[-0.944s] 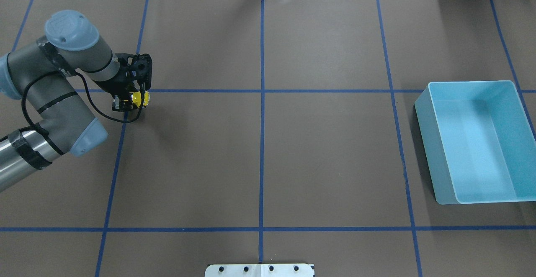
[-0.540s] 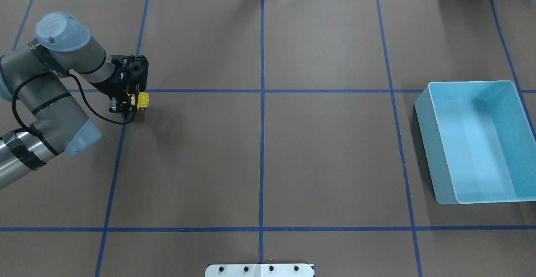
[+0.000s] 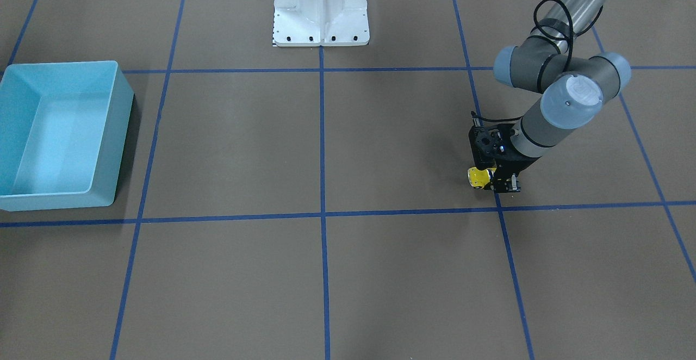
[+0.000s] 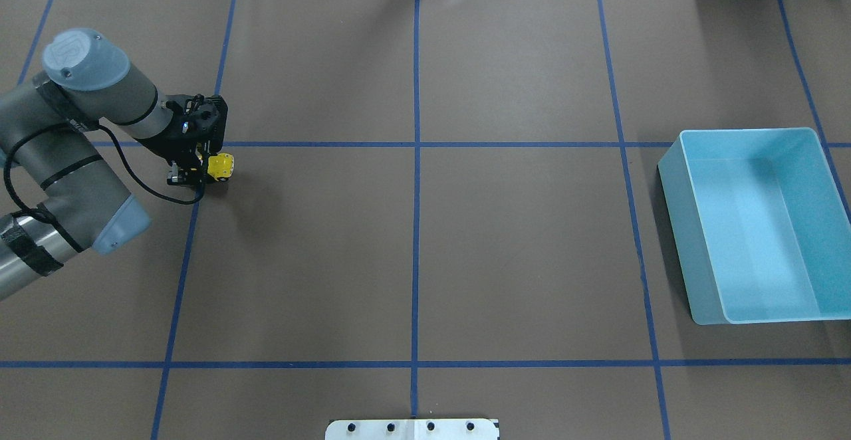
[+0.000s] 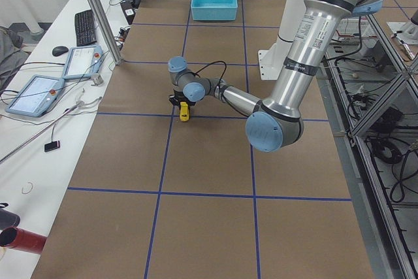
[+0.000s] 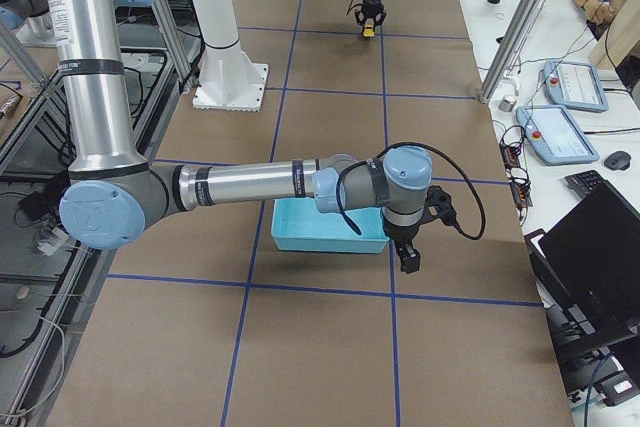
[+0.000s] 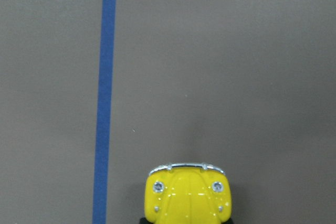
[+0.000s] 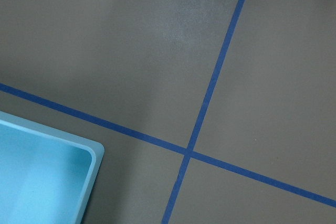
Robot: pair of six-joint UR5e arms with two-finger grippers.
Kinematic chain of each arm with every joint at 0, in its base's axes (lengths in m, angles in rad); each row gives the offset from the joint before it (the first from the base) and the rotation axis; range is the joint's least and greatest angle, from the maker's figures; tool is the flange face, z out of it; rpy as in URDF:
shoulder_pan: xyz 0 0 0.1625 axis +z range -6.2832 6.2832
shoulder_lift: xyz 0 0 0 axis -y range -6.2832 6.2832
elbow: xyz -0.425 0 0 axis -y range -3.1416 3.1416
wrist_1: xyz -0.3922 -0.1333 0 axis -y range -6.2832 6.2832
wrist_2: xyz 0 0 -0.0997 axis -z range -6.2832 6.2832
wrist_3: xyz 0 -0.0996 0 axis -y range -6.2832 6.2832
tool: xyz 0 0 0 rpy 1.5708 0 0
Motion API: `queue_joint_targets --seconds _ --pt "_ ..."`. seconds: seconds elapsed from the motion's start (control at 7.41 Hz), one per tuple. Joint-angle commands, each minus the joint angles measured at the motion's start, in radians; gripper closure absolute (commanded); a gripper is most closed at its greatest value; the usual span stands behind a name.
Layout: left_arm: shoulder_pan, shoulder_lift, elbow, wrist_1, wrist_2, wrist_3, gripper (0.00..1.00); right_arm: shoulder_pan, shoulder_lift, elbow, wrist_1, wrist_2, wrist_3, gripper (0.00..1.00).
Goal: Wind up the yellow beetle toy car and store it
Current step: 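Drag the held car backward along the table toward the left arm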
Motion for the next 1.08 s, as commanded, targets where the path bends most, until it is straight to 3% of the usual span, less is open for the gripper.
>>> queue_joint_targets --seconds 0.0,0.94 --pt "-0.009 0.007 0.007 -0.025 -0.037 0.0 1.0 0.0 -0.001 0.0 0.002 0.0 0.0 0.0" --pt "-0.021 0.076 0.016 -0.105 -0.062 0.005 1.0 0.0 -0.001 0.0 0.0 0.0 0.0 0.0"
